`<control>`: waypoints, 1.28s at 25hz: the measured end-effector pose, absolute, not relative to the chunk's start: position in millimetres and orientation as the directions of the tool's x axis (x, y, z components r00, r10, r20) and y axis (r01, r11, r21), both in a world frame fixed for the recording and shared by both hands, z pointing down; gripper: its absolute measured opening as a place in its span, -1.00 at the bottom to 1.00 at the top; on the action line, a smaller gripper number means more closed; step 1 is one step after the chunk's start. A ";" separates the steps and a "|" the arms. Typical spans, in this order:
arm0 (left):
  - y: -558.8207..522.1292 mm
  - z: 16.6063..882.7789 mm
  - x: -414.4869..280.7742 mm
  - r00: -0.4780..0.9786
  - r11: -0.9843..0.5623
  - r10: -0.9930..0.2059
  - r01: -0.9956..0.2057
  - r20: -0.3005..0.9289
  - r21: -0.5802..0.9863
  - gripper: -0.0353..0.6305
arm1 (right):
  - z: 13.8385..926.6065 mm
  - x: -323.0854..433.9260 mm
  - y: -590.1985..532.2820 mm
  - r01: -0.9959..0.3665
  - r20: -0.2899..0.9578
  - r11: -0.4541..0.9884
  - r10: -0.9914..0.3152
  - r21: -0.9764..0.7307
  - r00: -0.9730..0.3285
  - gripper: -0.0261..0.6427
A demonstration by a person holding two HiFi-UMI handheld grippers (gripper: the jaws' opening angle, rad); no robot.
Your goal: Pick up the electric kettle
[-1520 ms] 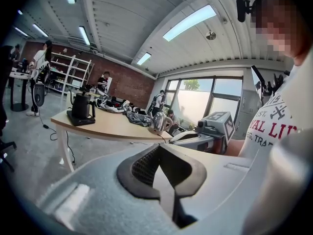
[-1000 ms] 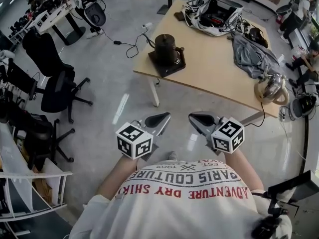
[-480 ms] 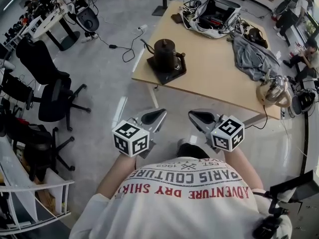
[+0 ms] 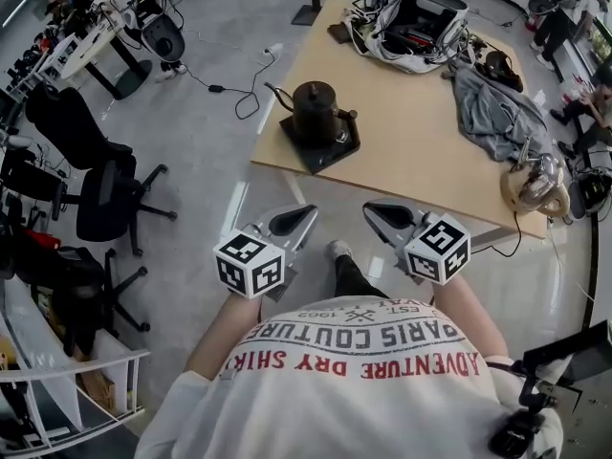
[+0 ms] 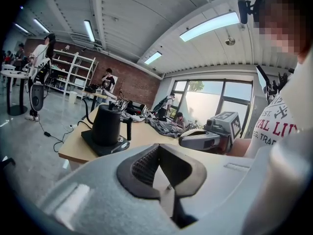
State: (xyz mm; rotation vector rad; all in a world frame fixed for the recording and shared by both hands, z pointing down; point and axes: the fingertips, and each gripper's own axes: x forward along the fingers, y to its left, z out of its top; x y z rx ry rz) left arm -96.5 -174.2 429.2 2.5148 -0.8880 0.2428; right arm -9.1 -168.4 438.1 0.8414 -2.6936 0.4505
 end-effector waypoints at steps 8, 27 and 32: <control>-238.4 463.6 -95.9 0.760 -0.636 -0.547 -0.650 0.351 0.416 -0.89 | 470.5 0.4 -242.7 -0.613 0.401 0.761 -0.504 -0.213 -0.765 -0.92; -355.4 499.6 -127.1 0.714 -0.551 -0.585 -0.698 0.385 0.458 -0.89 | 508.8 0.4 -374.1 -0.642 0.465 0.758 -0.529 -0.118 -0.710 -0.53; -375.1 513.0 -139.9 0.683 -0.511 -0.612 -0.726 0.397 0.461 -0.89 | 527.8 -4.6 -391.5 -0.634 0.470 0.761 -0.514 -0.135 -0.717 -0.45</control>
